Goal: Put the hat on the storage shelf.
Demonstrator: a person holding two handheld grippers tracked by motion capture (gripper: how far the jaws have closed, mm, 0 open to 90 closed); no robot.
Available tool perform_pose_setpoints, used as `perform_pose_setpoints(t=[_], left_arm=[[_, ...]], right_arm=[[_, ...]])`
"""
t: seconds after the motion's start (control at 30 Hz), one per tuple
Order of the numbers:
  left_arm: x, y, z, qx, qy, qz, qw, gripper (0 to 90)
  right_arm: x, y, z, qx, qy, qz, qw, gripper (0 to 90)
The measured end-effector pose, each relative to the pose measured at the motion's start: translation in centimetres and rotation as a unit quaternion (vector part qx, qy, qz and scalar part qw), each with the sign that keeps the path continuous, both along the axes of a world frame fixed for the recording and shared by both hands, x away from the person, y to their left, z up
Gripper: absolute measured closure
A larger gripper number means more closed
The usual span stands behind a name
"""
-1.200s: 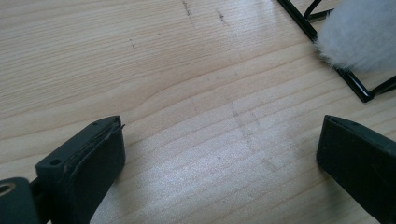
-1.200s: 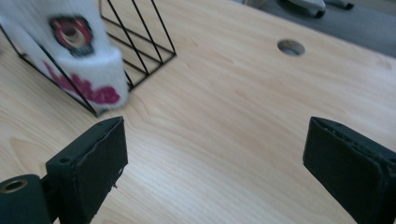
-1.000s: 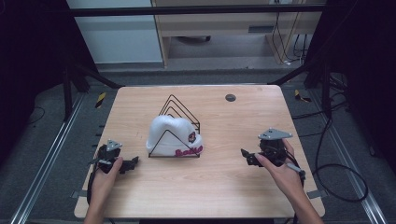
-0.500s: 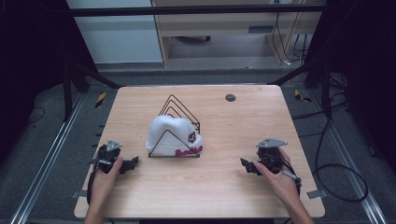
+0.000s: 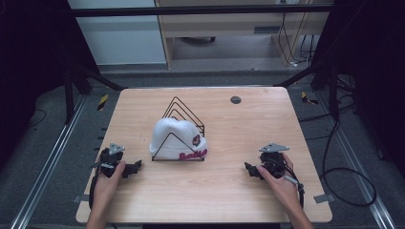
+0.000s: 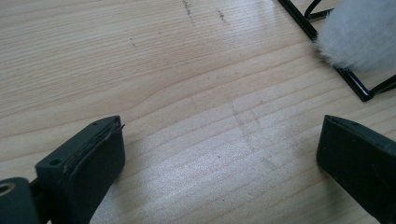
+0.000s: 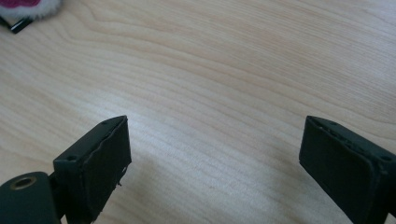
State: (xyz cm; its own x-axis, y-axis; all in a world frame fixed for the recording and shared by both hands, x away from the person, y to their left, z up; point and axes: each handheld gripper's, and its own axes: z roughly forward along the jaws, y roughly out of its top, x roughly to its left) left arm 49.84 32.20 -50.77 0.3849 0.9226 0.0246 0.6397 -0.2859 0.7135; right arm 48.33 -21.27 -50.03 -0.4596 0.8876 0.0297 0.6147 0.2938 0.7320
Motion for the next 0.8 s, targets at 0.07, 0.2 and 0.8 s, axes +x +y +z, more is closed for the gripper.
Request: perform_pose_setpoints(t=[0.07,0.2,0.8], left_arm=[[0.0,0.0,0.0,0.000,0.000,0.000,1.0000,0.3],[0.0,0.0,0.0,0.000,0.000,0.000,1.0000,0.3],[0.0,0.0,0.0,0.001,0.000,-0.001,1.0000,0.3]], right_arm=[[0.1,0.0,-0.1,-0.001,0.000,-0.003,1.0000,9.6],[0.4,0.1,-0.4,-0.004,0.000,-0.011,0.9999,9.8],[0.3,0.7,-1.2,-0.013,-0.009,-0.024,0.9996,7.4]])
